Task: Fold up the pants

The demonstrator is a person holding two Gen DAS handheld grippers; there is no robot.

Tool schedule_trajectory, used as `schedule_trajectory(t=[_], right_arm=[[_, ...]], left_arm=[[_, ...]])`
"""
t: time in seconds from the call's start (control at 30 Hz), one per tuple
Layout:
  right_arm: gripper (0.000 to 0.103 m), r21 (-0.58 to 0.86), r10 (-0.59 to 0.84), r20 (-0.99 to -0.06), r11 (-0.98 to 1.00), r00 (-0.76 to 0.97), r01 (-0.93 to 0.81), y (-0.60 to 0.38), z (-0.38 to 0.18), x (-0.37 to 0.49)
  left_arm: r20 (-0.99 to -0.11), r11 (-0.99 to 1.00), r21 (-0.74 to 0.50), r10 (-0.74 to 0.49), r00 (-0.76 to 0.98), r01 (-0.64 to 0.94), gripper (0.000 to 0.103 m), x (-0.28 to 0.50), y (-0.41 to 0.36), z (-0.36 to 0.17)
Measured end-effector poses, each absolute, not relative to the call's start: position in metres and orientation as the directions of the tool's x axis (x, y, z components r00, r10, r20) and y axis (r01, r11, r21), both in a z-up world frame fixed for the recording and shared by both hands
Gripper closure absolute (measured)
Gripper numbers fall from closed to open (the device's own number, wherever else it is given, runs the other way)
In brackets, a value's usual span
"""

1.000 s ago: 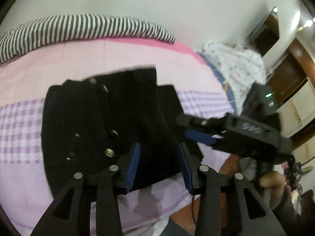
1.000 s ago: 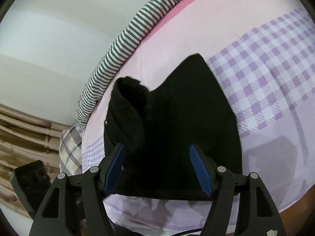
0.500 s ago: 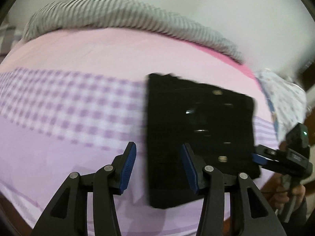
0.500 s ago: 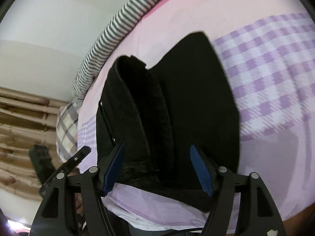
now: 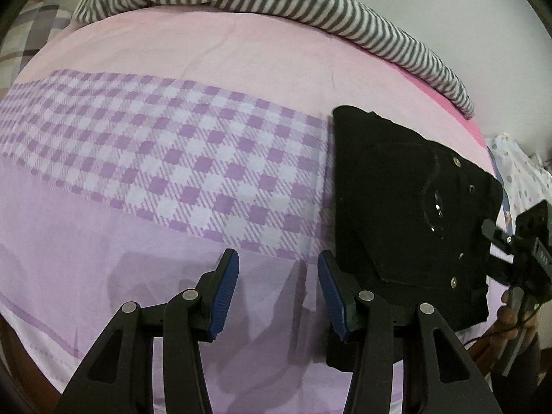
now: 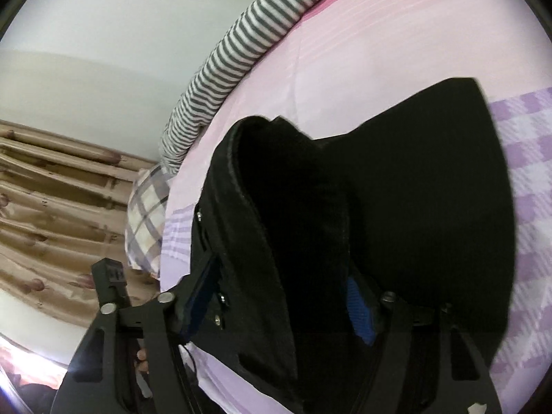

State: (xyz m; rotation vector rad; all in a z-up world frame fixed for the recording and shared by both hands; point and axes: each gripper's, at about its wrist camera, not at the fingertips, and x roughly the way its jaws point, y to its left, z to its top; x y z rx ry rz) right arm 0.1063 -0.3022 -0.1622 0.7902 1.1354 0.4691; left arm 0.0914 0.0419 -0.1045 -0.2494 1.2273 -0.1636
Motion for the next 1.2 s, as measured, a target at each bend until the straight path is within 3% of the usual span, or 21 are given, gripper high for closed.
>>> schedule_trajectory(t=[0.07,0.1,0.13,0.27,0.67,1.0,1.2], right_arm=[[0.067,0.799,0.727,-0.585,0.592,0.358,0.104,-0.302,-0.174,0.104],[0.067,0.799,0.723,-0.586,0.590,0.365,0.115,-0.303,-0.176,0.104],[0.068,0.793,0.715,-0.593,0.598,0.371,0.115,-0.303,-0.175,0.102],[0.087,0.736,0.645,-0.644,0.669,0.411,0.103,-0.290,-0.149,0.094],[0.090,0.674,0.575,-0.647,0.739,0.500,0.022,-0.268,-0.050,0.082],[0.092,0.622,0.451,-0.734,0.747,0.507,0.235,-0.337,-0.102,0.070],[0.092,0.617,0.416,-0.730,0.741,0.542,0.264,-0.357,-0.109,0.064]], left_arm=[[-0.907,0.960,-0.279,-0.259,0.333,-0.014,0.054,0.092,0.045,-0.105],[-0.908,0.961,-0.277,-0.256,0.332,-0.015,0.054,0.093,0.045,-0.104],[-0.908,0.961,-0.276,-0.255,0.332,-0.018,0.054,0.093,0.046,-0.105],[-0.908,0.961,-0.276,-0.253,0.335,-0.021,0.054,0.094,0.047,-0.104],[-0.878,0.955,-0.296,-0.285,0.385,0.032,0.053,0.097,0.034,-0.081],[-0.869,0.949,-0.275,-0.314,0.383,0.153,0.052,0.101,-0.020,-0.074],[-0.863,0.932,-0.267,-0.344,0.370,0.243,0.052,0.102,-0.050,-0.071]])
